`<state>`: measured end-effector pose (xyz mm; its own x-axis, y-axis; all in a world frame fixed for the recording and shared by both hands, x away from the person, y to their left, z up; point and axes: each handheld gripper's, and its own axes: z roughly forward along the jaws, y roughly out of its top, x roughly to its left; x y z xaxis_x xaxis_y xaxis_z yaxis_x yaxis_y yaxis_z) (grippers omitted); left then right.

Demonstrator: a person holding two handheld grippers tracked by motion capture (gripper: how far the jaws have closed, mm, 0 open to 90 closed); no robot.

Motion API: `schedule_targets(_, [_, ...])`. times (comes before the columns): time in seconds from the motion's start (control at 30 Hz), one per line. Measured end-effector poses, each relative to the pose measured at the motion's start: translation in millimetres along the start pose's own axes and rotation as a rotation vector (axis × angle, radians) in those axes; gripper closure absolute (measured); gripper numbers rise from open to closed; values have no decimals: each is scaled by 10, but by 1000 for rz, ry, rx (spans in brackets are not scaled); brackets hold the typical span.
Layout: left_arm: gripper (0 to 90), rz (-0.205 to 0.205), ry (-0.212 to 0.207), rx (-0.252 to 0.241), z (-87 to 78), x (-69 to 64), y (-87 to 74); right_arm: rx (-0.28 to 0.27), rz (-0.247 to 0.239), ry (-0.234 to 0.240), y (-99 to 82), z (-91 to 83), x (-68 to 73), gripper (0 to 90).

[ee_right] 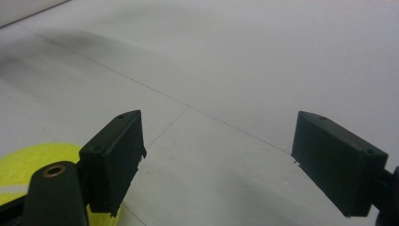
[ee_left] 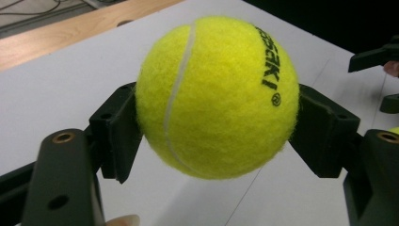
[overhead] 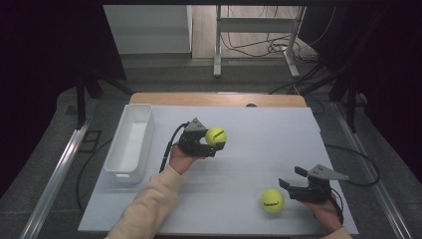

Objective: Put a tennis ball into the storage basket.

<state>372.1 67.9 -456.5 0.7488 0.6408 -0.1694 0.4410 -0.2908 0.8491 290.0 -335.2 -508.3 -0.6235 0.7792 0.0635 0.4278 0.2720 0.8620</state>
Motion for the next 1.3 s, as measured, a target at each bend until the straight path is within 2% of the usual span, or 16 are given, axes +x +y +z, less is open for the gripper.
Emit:
schedule_targets(0.57, [259,-30,13,-36,-209,108,78,2,-4,-2,-1,4,5,178])
schedule_targets(0.97, [259,-39,36,-44,-346,180,112,4,-8,-3,-1,1,6,178])
schedule_targets(1.3, [260,-69,51,-73,-473,278,126,5,-8,-1,-2,5,6,179])
